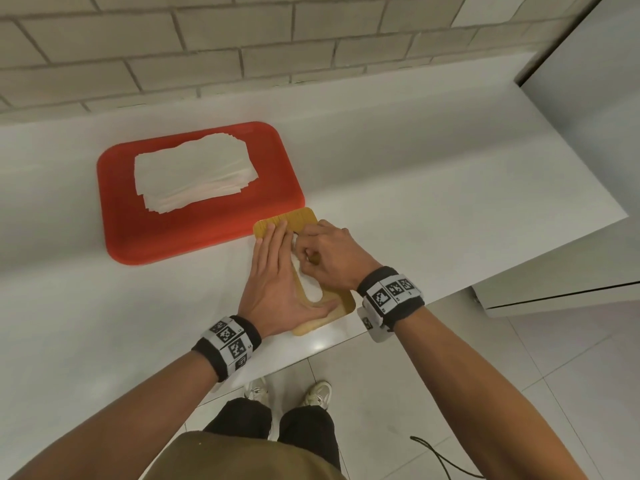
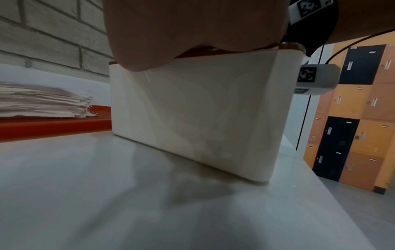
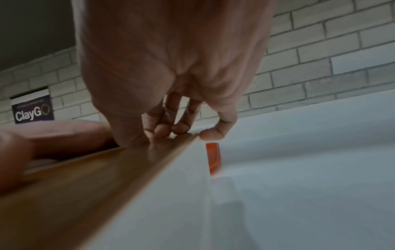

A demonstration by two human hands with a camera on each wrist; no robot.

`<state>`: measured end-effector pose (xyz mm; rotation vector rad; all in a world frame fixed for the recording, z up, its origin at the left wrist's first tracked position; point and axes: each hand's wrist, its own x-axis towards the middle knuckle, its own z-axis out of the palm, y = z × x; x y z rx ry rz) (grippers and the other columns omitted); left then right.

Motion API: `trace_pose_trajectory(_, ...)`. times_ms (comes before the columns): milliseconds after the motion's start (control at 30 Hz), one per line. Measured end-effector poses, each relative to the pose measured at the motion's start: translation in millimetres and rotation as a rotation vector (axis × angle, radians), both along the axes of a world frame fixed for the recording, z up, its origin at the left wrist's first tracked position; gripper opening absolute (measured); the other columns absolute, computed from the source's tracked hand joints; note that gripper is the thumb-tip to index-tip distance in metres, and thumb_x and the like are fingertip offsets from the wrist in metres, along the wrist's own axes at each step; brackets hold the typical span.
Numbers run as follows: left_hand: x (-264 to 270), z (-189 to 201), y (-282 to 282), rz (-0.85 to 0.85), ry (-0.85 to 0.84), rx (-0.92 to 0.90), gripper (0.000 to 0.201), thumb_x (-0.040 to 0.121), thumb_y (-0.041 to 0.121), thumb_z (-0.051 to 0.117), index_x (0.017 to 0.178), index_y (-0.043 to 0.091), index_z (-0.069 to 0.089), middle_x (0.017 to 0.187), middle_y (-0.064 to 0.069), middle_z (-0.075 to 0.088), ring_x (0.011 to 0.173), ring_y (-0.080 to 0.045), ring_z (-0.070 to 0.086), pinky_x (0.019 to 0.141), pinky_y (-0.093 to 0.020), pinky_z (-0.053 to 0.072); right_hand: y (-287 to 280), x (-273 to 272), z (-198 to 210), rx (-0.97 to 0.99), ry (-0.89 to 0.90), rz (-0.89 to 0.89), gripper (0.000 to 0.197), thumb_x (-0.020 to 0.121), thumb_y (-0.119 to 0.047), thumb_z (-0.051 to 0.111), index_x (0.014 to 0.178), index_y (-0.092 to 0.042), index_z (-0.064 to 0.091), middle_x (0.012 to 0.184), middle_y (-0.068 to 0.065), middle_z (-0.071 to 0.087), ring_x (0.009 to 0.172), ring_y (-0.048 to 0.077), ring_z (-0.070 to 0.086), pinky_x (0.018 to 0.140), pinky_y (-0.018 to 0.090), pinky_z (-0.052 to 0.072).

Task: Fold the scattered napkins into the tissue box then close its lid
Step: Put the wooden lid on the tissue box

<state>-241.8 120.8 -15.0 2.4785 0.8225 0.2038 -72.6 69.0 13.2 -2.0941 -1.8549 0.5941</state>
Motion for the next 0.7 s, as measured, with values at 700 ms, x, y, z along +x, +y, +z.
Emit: trace_pose_trajectory(700, 1.2, -1.7, 1.4, -0.01, 0.05, 0.033, 0.153, 0.066, 0.105, 0.051, 0.169, 0.003, 0.003, 0.179, -0.012, -0.01, 0.165, -0.024, -0.018, 0.135, -0.048, -0.001, -0.4, 2.7, 4.7, 0.009, 0.024, 0.041, 0.024, 0.088, -0.024, 0.078, 0.111, -0.02, 0.074, 0.103, -0.013, 0.046, 0.091, 0.015, 0.047, 0.084, 0.029, 0.044)
